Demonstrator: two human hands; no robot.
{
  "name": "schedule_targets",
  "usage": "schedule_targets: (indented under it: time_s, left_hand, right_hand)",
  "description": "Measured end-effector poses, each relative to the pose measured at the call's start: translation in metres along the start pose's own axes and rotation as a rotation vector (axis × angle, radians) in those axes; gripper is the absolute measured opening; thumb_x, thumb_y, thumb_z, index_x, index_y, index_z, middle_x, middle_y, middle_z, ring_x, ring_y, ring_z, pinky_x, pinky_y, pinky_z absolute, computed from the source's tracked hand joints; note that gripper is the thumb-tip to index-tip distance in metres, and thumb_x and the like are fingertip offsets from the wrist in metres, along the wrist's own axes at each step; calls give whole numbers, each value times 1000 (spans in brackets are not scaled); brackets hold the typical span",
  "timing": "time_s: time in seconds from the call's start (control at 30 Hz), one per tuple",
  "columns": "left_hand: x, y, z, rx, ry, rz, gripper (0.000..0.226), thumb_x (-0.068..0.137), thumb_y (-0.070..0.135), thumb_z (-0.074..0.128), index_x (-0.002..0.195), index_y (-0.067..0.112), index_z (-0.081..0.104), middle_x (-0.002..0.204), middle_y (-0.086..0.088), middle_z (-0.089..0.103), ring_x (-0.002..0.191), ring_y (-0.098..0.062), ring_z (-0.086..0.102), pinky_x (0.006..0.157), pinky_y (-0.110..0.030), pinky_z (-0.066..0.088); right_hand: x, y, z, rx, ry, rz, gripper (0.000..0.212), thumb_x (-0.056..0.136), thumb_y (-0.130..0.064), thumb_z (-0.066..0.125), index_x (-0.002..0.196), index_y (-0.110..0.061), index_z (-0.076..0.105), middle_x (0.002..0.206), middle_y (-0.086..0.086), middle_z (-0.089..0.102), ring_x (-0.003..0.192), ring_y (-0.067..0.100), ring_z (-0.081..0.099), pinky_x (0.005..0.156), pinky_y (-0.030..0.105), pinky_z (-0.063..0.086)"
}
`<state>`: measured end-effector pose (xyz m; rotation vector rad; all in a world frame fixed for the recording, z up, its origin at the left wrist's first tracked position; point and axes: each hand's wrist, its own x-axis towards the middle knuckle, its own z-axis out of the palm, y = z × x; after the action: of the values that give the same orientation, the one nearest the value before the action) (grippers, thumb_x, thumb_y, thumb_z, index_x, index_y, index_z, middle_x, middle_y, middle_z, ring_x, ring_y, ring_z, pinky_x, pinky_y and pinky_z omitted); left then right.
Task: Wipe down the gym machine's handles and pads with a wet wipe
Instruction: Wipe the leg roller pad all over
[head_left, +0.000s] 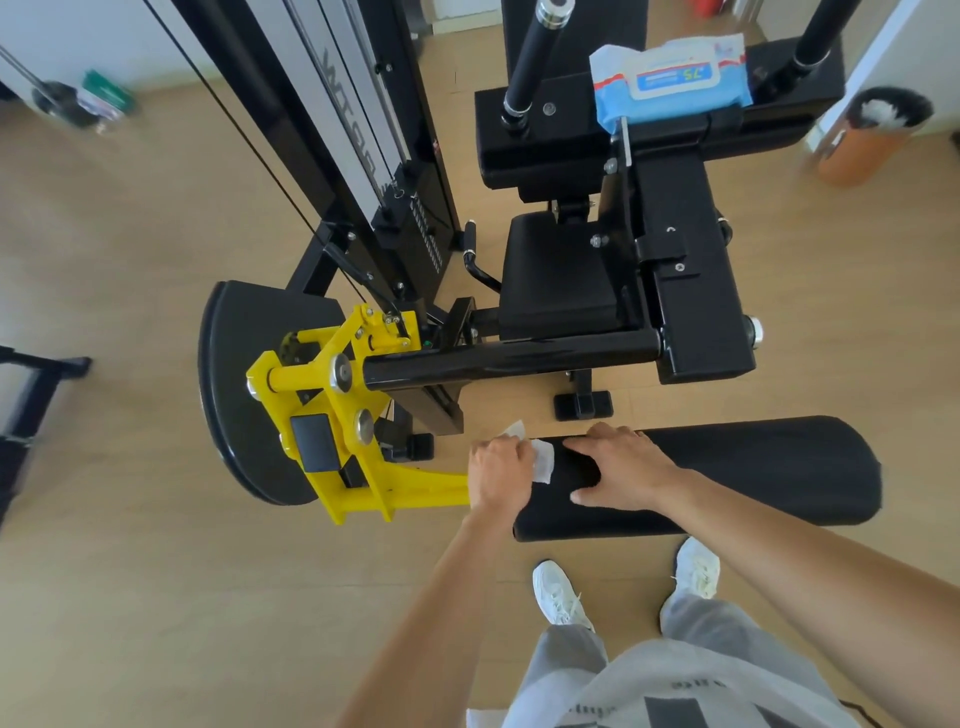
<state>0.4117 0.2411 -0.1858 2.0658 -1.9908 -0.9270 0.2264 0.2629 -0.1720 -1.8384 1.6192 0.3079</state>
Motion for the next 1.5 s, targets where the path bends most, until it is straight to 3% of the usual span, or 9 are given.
schedule_targets:
  time_s: [0.13, 0.33, 0.53, 0.7, 0.8, 0.97, 1.17, 1.33, 1.5]
  left_hand:
    - [-1, -8, -1, -22, -25, -72, 31, 108, 26, 48, 110, 11, 75, 101, -8, 73, 85, -17, 64, 62, -19, 42]
    - [-7, -21, -4, 17, -28, -139, 31, 104, 29, 57, 90, 8, 75, 77, 0, 64, 66, -12, 56, 48, -15, 31]
    - [-4, -21, -4, 58, -47, -180, 32, 104, 34, 57, 100, 11, 78, 92, -5, 74, 75, -13, 62, 51, -17, 35]
    - [13, -1, -4, -2, -33, -181, 31, 105, 22, 54, 90, 8, 77, 82, -6, 68, 78, -20, 65, 53, -20, 36]
    - [8, -8, -5, -19, -22, -179, 27, 103, 26, 59, 95, 10, 80, 87, -7, 73, 72, -14, 57, 56, -21, 37]
    - [-26, -27, 0, -76, 41, -167, 15, 96, 25, 71, 105, 20, 82, 97, 2, 79, 83, -14, 66, 63, -17, 44]
    - [-50, -13, 9, -185, 76, -96, 5, 88, 17, 78, 90, 21, 78, 91, 9, 70, 79, -7, 61, 63, -11, 38]
    - [-36, 7, 10, -516, 54, -152, 17, 89, 18, 76, 95, 22, 60, 72, 17, 68, 66, 4, 64, 57, -9, 46]
    - [-38, -7, 10, -574, 128, -97, 25, 92, 6, 67, 98, 30, 62, 97, 15, 70, 88, -6, 66, 68, -18, 54]
  right_hand:
    - [1, -1, 9, -86, -11, 4, 87, 85, -59, 67, 158, -35, 27, 156, 3, 38, 143, 34, 36, 118, 58, 30]
    - [3, 1, 9, -69, -15, 12, 86, 87, -57, 68, 159, -36, 25, 160, 1, 34, 147, 32, 31, 121, 56, 26]
    - [2, 1, 9, -62, -2, 7, 85, 89, -57, 67, 159, -36, 25, 162, -1, 32, 148, 30, 30, 123, 55, 24]
    - [1, 2, 9, -58, 25, 2, 85, 88, -58, 67, 159, -35, 27, 161, -1, 35, 148, 28, 31, 123, 52, 24]
    - [1, 4, 8, -45, 31, -4, 85, 87, -59, 67, 159, -36, 27, 161, -3, 35, 148, 27, 31, 123, 50, 24]
    - [-2, 7, 10, -33, 42, -14, 84, 90, -58, 64, 160, -37, 23, 163, -5, 30, 150, 24, 25, 124, 47, 20]
    - [-6, 10, 20, 102, 144, -48, 85, 88, -53, 70, 158, -37, 26, 162, -9, 34, 150, 22, 27, 125, 52, 18]
    - [-13, -6, 33, 403, 399, -209, 49, 87, -24, 79, 133, -30, 65, 132, -9, 63, 125, 13, 52, 108, 34, 44]
    - [-11, -13, 44, 232, 467, -264, 8, 90, -12, 73, 95, -17, 77, 93, -2, 69, 87, 10, 51, 81, 31, 54]
